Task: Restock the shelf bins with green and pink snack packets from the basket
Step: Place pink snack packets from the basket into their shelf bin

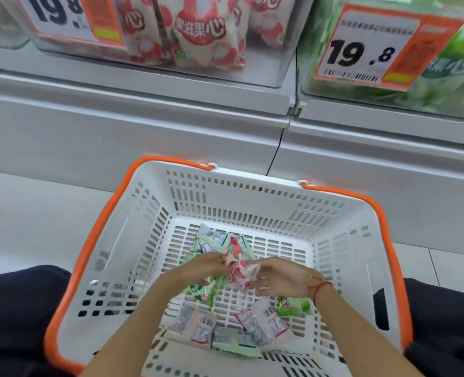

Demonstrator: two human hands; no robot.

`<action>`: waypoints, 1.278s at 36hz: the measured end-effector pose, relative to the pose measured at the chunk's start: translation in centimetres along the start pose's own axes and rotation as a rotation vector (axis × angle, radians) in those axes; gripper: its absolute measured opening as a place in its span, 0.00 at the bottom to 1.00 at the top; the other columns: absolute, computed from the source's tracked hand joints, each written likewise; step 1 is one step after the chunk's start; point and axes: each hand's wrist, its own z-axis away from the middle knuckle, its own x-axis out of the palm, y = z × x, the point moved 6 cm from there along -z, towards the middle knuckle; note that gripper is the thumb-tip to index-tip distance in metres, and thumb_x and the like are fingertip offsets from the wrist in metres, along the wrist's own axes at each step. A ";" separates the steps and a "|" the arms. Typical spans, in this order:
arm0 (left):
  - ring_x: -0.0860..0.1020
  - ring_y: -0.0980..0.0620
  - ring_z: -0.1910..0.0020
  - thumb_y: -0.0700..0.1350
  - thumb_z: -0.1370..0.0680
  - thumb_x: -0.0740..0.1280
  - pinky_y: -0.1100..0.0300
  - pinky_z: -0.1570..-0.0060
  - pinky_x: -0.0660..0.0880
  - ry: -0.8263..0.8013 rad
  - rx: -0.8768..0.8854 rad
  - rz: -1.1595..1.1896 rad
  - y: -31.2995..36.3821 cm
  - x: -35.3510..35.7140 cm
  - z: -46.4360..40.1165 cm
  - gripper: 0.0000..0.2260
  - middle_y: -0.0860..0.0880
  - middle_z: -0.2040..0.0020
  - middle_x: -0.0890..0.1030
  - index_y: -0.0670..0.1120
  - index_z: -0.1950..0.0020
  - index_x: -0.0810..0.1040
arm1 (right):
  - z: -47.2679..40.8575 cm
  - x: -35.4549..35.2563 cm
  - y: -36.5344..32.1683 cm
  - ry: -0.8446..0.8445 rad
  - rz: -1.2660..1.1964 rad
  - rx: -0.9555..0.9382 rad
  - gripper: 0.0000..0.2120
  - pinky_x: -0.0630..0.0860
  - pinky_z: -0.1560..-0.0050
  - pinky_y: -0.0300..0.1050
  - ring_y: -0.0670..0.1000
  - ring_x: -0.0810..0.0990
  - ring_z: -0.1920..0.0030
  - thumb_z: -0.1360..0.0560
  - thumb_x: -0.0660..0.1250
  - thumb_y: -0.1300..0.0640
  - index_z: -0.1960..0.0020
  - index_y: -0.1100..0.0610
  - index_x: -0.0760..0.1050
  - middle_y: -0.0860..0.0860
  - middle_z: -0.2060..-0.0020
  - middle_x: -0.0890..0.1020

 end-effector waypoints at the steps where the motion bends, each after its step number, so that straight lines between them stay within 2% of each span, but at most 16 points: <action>1: 0.73 0.56 0.40 0.51 0.21 0.65 0.63 0.48 0.70 0.015 0.016 0.092 1.0 -0.9 0.6 0.12 0.57 0.42 0.75 0.54 0.38 0.73 | 0.5 0.0 -0.9 -0.026 -0.098 -0.037 0.25 0.76 0.53 0.41 0.51 0.78 0.56 0.33 0.76 0.48 0.43 0.61 0.74 0.56 0.50 0.77; 5: 0.74 0.62 0.43 0.54 0.22 0.65 0.63 0.48 0.70 0.199 0.188 0.087 5.6 -4.8 3.1 0.09 0.58 0.43 0.78 0.53 0.46 0.79 | 3.1 1.3 -5.0 -0.081 -0.225 -0.182 0.23 0.76 0.41 0.51 0.55 0.80 0.47 0.37 0.77 0.53 0.44 0.61 0.82 0.60 0.45 0.80; 9: 0.81 0.58 0.52 0.49 0.22 0.67 0.63 0.50 0.74 0.294 0.331 0.126 9.9 -6.6 5.4 0.07 0.52 0.52 0.84 0.48 0.48 0.78 | 5.6 3.1 -8.8 -0.079 -0.177 -0.276 0.28 0.79 0.46 0.52 0.57 0.81 0.46 0.41 0.81 0.54 0.44 0.62 0.81 0.61 0.44 0.80; 13: 0.81 0.54 0.61 0.44 0.24 0.69 0.59 0.54 0.77 0.535 0.483 0.259 13.6 -8.4 8.2 0.05 0.48 0.59 0.84 0.44 0.51 0.79 | 8.5 4.4 -13.1 -0.002 -0.131 -0.403 0.27 0.79 0.48 0.53 0.56 0.81 0.49 0.27 0.64 0.43 0.36 0.61 0.72 0.60 0.43 0.79; 15: 0.81 0.53 0.61 0.45 0.25 0.71 0.57 0.54 0.78 0.668 0.557 0.318 15.4 -9.4 10.0 0.05 0.48 0.61 0.84 0.44 0.54 0.79 | 10.5 5.1 -15.4 0.010 -0.139 -0.466 0.34 0.78 0.46 0.55 0.58 0.80 0.47 0.25 0.55 0.35 0.33 0.61 0.72 0.61 0.42 0.78; 18: 0.82 0.56 0.66 0.46 0.25 0.71 0.63 0.59 0.80 0.760 0.655 0.498 17.4 -10.1 12.2 0.07 0.48 0.64 0.83 0.43 0.57 0.78 | 13.8 7.3 -18.4 0.019 -0.101 -0.594 0.41 0.76 0.41 0.56 0.60 0.78 0.42 0.32 0.63 0.32 0.31 0.62 0.70 0.60 0.41 0.77; 21: 0.81 0.57 0.65 0.46 0.25 0.70 0.67 0.65 0.78 0.792 0.720 0.677 18.8 -10.5 13.9 0.08 0.52 0.67 0.83 0.42 0.56 0.76 | 16.6 9.8 -20.7 0.177 0.088 -0.767 0.31 0.77 0.41 0.51 0.56 0.79 0.41 0.33 0.68 0.40 0.36 0.58 0.75 0.54 0.44 0.81; 24: 0.82 0.56 0.58 0.46 0.25 0.70 0.66 0.64 0.79 0.747 0.765 0.703 20.3 -10.3 15.3 0.08 0.52 0.61 0.84 0.47 0.47 0.77 | 18.6 11.6 -22.6 0.429 0.230 -0.926 0.14 0.79 0.46 0.46 0.46 0.82 0.53 0.27 0.67 0.48 0.46 0.55 0.79 0.49 0.53 0.84; 28: 0.82 0.57 0.56 0.45 0.23 0.68 0.67 0.62 0.78 0.720 0.827 0.530 22.4 -10.5 16.7 0.06 0.49 0.54 0.84 0.49 0.47 0.79 | 21.8 13.2 -24.5 0.650 0.394 -1.107 0.07 0.79 0.55 0.34 0.40 0.82 0.60 0.25 0.68 0.50 0.54 0.53 0.80 0.44 0.62 0.85; 30: 0.81 0.60 0.59 0.43 0.23 0.68 0.68 0.62 0.77 0.760 0.889 0.442 23.9 -11.3 17.7 0.02 0.53 0.58 0.84 0.50 0.53 0.80 | 23.7 14.2 -25.5 0.676 0.467 -1.207 0.03 0.77 0.60 0.31 0.39 0.82 0.62 0.27 0.70 0.53 0.56 0.51 0.81 0.42 0.64 0.85; 32: 0.79 0.63 0.62 0.44 0.22 0.67 0.68 0.59 0.75 0.876 0.971 0.291 25.6 -12.6 19.1 0.06 0.57 0.64 0.83 0.52 0.58 0.80 | 25.7 15.2 -26.9 0.728 0.535 -1.320 0.02 0.78 0.60 0.33 0.41 0.83 0.61 0.27 0.72 0.55 0.55 0.52 0.81 0.45 0.62 0.85; 34: 0.79 0.61 0.61 0.48 0.21 0.65 0.64 0.58 0.74 1.049 1.004 0.086 27.5 -14.0 20.4 0.09 0.57 0.64 0.83 0.52 0.59 0.81 | 27.8 16.0 -28.6 0.883 0.615 -1.427 0.03 0.80 0.60 0.38 0.44 0.84 0.60 0.28 0.73 0.55 0.54 0.51 0.82 0.47 0.62 0.85; 36: 0.79 0.56 0.56 0.51 0.21 0.64 0.57 0.55 0.74 1.231 0.976 -0.124 29.3 -15.5 21.6 0.08 0.56 0.57 0.83 0.51 0.54 0.81 | 29.3 16.5 -30.6 1.112 0.733 -1.479 0.04 0.80 0.60 0.43 0.47 0.84 0.61 0.28 0.73 0.51 0.56 0.51 0.82 0.48 0.66 0.85; 38: 0.77 0.52 0.45 0.52 0.23 0.65 0.54 0.46 0.73 1.296 0.870 -0.416 31.3 -16.6 21.3 0.10 0.53 0.46 0.82 0.52 0.44 0.80 | 29.9 16.8 -32.8 1.305 0.868 -1.471 0.10 0.78 0.61 0.47 0.49 0.82 0.63 0.28 0.71 0.48 0.58 0.54 0.83 0.49 0.68 0.83; 41: 0.71 0.45 0.34 0.55 0.24 0.65 0.49 0.36 0.67 1.141 0.643 -0.776 33.8 -17.2 18.8 0.23 0.48 0.33 0.75 0.51 0.30 0.71 | 29.0 16.9 -36.2 1.482 1.066 -1.350 0.13 0.74 0.59 0.47 0.57 0.81 0.57 0.28 0.69 0.46 0.58 0.56 0.79 0.53 0.64 0.82; 46: 0.69 0.43 0.32 0.56 0.21 0.59 0.48 0.34 0.62 0.921 0.466 -0.902 35.0 -17.9 16.8 0.21 0.46 0.31 0.74 0.60 0.28 0.66 | 27.4 16.7 -39.7 1.561 1.333 -1.074 0.12 0.69 0.57 0.48 0.64 0.77 0.47 0.26 0.68 0.50 0.54 0.59 0.72 0.60 0.50 0.79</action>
